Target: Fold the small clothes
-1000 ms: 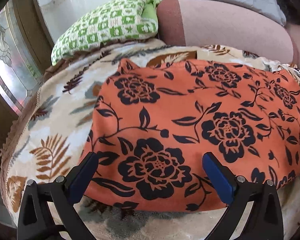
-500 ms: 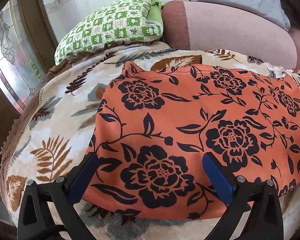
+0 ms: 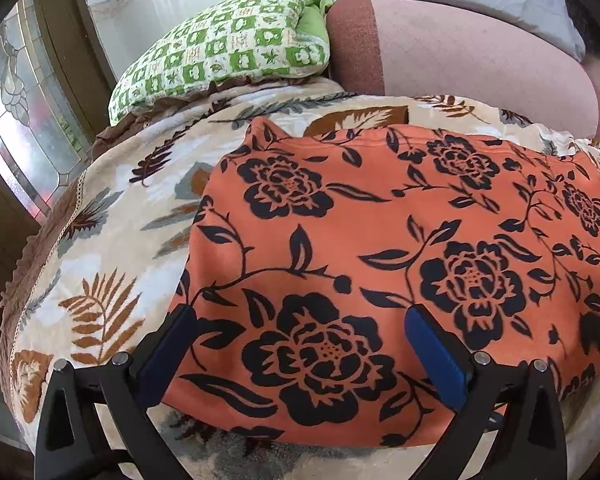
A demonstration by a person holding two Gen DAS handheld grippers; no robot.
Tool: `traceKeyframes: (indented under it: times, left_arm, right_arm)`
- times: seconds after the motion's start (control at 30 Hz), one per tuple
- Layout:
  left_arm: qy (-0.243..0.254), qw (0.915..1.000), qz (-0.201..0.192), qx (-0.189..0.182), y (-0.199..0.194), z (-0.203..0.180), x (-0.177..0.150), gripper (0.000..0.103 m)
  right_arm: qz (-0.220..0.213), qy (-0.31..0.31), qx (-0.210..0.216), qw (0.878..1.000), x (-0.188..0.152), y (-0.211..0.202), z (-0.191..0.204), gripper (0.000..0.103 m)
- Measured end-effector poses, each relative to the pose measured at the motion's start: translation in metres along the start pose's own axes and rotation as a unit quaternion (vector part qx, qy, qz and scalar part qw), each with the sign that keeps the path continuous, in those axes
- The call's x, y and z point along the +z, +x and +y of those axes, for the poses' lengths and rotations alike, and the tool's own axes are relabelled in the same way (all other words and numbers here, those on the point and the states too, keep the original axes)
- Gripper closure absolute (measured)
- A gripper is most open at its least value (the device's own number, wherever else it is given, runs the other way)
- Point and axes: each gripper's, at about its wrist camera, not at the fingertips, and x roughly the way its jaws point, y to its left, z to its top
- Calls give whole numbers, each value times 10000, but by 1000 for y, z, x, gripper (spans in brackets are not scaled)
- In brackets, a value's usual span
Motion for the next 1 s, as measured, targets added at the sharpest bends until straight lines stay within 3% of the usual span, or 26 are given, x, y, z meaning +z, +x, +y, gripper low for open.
traceKeyframes:
  times: [0.2, 0.3, 0.4, 0.5, 0.63, 0.7, 0.83, 1.0]
  left_arm:
    - [-239, 9991, 349, -23, 11, 14, -7, 0]
    - [-302, 9988, 373, 4, 4, 22, -12, 0]
    - [-488, 9984, 271, -60, -10, 34, -19, 0]
    - [-453, 9982, 392, 94, -6, 41, -25, 0]
    - [-697, 9953, 658, -145, 0, 56, -30, 0]
    - [-831, 9945, 613, -191, -7, 64, -32, 0]
    - [-1136, 9924, 458, -130, -24, 88, -39, 0]
    - [-1853, 9805, 518, -395, -37, 124, -62, 0]
  right_arm:
    - [-41, 636, 270, 9976, 9, -13, -44, 11]
    - [-67, 919, 654, 9936, 10, -22, -66, 25]
    - [-530, 1361, 766, 9863, 4, -46, -81, 25]
    - [-773, 1080, 530, 9897, 2, -59, -72, 26]
    - [52, 1154, 168, 9932, -1, -17, -68, 31]
    - [-134, 1192, 117, 9927, 0, -27, -62, 32]
    - [-476, 1308, 838, 9867, -4, -55, -48, 32]
    - [-634, 1155, 1508, 9797, -14, -75, -15, 32]
